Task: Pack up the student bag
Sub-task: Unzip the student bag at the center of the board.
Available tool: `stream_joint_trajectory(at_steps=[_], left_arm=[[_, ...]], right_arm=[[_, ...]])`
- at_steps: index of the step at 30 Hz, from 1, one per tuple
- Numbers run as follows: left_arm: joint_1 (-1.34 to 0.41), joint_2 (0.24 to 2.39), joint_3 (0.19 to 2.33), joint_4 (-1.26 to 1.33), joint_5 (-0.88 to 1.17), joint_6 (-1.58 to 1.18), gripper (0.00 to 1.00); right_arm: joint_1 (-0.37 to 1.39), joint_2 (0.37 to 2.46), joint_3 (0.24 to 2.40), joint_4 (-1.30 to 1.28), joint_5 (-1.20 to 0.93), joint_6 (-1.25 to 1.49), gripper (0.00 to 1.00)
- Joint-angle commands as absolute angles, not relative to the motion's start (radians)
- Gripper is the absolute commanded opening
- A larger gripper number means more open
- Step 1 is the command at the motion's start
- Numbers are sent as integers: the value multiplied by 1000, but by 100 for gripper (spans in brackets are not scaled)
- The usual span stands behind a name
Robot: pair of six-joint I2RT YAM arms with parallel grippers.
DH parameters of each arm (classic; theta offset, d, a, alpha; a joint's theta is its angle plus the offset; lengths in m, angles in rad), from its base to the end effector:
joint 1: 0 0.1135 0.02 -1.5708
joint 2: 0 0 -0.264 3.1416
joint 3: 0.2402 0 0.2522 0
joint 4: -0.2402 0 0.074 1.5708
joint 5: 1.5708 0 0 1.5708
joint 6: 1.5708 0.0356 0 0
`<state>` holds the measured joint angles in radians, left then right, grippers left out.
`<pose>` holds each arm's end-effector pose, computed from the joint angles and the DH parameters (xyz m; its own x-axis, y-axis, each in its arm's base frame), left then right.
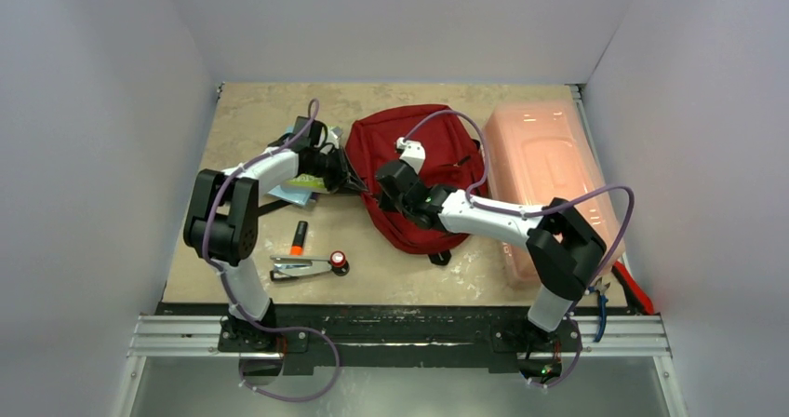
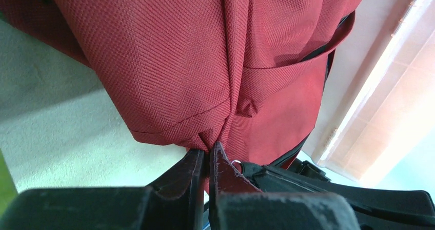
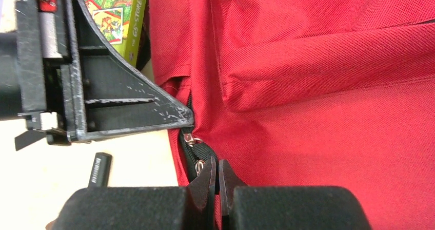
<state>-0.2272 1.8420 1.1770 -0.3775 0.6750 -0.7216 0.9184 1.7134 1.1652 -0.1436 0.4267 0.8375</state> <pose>0.3573 -0.1054 0.1760 -0.9506 -0.3095 -0.0219 -0.1934 0.6463 -0.7382 0.2423 0.2929 0.2305 -0.6529 0.2595 -0.7116 -0.0669 0.9160 0.3955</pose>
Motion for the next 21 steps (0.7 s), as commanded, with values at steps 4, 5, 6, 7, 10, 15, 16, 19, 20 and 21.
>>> stream_joint_trajectory(at_steps=[4,5,6,7,10,15,16,19,20,21], left_arm=[[-222,1718,1228,-412,573,-594,0],[-222,1713,1230,-416,569,-584,0],[-222,1707,1228,-417,561,-575,0],[-224,1700,1225,-417,548,-564,0],[-225,1682,1218,-417,512,-519,0],[-244,1648,1189,-403,388,-375,0],[-243,1649,1182,-403,377,-356,0],[-244,1658,1171,-416,330,-304,0],[-244,1660,1171,-420,323,-288,0],[-244,1662,1173,-424,317,-272,0]], right_arm=[[926,1655,1136,-131,456,750,0],[927,1656,1133,-128,456,738,0],[930,1653,1129,-122,457,723,0],[932,1652,1124,-113,456,704,0],[933,1645,1099,-76,463,640,0],[933,1611,1048,-6,417,525,0],[933,1596,1028,32,378,504,0],[933,1549,971,84,301,473,0],[933,1532,950,95,281,467,0],[933,1512,922,102,265,464,0]])
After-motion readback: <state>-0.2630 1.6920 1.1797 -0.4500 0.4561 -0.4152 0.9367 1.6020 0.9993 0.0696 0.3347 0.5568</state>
